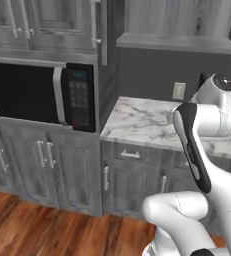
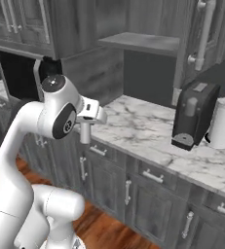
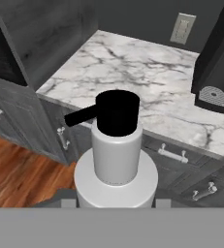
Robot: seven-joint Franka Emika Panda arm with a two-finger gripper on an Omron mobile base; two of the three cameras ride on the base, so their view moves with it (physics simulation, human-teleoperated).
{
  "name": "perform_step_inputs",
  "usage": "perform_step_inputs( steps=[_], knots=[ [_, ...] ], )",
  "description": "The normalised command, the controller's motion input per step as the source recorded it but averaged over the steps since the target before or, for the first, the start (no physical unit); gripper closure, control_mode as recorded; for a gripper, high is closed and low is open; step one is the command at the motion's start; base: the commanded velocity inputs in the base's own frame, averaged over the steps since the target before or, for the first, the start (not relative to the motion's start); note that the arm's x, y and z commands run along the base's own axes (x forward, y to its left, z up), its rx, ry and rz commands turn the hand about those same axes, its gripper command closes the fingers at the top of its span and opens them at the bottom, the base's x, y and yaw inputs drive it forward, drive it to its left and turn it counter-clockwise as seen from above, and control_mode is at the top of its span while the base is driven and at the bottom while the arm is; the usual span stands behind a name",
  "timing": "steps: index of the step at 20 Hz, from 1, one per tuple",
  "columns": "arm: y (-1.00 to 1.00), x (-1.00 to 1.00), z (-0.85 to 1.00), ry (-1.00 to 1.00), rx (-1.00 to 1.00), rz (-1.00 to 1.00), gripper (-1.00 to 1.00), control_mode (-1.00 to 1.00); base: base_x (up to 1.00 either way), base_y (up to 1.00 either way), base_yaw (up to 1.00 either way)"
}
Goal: Pick up the soap dispenser and dish brush from the sink, and place them back in the cabinet, and close the cabinet doors.
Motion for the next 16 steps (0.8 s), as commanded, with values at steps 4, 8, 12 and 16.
perform_step_inputs(
  steps=[4, 8, 12, 16],
  knots=[
    [0.0, 0.0, 0.0, 0.0, 0.0, 0.0, 1.0, 1.0, 0.36, 0.12, -0.32],
    [0.0, 0.0, 0.0, 0.0, 0.0, 0.0, 1.0, 1.0, 0.35, 0.14, -0.32],
    [0.0, 0.0, 0.0, 0.0, 0.0, 0.0, 1.0, 1.0, 0.41, 0.27, -0.33],
    [0.0, 0.0, 0.0, 0.0, 0.0, 0.0, 1.0, 1.0, 0.46, 0.46, -0.28]
  ],
)
